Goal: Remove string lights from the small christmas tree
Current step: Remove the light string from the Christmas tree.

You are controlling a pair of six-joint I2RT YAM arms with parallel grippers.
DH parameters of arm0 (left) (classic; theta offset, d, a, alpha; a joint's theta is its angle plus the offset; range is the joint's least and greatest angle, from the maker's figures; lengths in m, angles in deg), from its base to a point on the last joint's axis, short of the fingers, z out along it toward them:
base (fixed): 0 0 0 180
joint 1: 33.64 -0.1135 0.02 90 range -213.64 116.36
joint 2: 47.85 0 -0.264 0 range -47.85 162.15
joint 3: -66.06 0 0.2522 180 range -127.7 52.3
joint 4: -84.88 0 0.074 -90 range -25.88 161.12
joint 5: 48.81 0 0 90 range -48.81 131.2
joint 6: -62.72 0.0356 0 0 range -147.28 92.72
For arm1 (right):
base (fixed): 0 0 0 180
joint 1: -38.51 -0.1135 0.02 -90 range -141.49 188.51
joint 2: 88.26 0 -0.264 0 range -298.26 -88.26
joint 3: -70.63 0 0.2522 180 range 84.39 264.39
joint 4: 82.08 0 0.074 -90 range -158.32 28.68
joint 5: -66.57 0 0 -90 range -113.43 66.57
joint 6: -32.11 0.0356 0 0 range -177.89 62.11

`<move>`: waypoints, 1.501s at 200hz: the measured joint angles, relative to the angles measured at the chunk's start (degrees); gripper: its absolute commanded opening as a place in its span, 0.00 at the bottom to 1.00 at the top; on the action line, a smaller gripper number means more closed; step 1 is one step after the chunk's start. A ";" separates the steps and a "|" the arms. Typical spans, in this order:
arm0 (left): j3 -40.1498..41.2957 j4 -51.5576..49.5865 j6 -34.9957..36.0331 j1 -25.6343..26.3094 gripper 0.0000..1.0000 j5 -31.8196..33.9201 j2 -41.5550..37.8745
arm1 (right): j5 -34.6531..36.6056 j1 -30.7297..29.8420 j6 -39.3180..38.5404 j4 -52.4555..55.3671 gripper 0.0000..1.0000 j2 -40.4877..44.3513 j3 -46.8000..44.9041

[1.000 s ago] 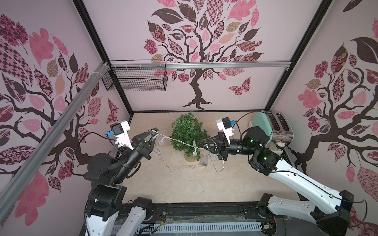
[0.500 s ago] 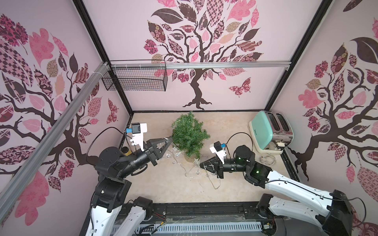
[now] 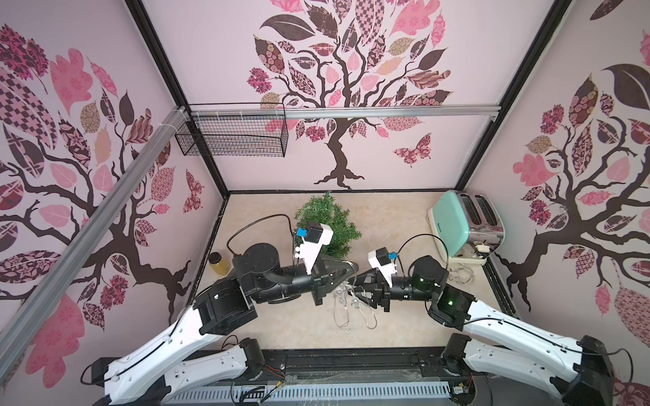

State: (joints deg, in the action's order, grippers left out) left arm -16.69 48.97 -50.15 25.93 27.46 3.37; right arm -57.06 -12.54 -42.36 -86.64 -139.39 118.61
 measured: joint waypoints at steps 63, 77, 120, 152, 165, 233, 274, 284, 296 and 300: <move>-4.07 -0.28 2.01 0.11 0.00 5.79 2.99 | -2.25 -0.63 0.04 -2.21 0.67 4.50 -2.08; -5.05 -0.24 1.97 0.11 0.00 5.53 3.76 | -2.43 -0.63 0.13 -2.78 0.69 4.48 -2.05; -5.79 0.57 1.01 0.24 0.00 3.21 6.51 | -1.18 -0.79 0.33 -4.13 0.73 3.28 -1.97; -6.69 1.11 -0.11 0.98 0.00 1.36 8.15 | 1.95 -0.98 0.55 -4.39 0.75 2.45 -1.92; -7.34 1.68 -0.70 1.22 0.00 0.63 8.63 | 2.78 -0.98 0.57 -4.74 0.75 2.23 -1.92; -8.59 3.56 -2.69 1.84 0.00 -1.33 11.43 | 4.79 -1.11 1.62 -6.14 0.15 1.03 -1.42; -9.75 2.67 -3.06 1.86 0.03 -0.28 12.07 | 8.09 -1.29 1.27 -5.73 0.00 1.97 -0.61; -10.36 2.34 -2.95 1.86 0.20 0.09 12.15 | 9.62 -1.29 1.16 -4.63 0.00 2.34 0.20; -10.80 2.23 -3.08 1.86 0.30 0.70 12.13 | 11.65 -1.29 0.96 -3.30 0.00 2.45 2.16; -10.86 2.21 -3.48 1.88 0.34 0.94 12.13 | 12.26 -1.29 0.94 -2.93 0.00 2.45 2.86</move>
State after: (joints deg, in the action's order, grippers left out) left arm -27.55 51.18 -53.63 27.81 28.40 15.50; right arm -44.80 -13.83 -41.42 -89.57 -136.95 121.47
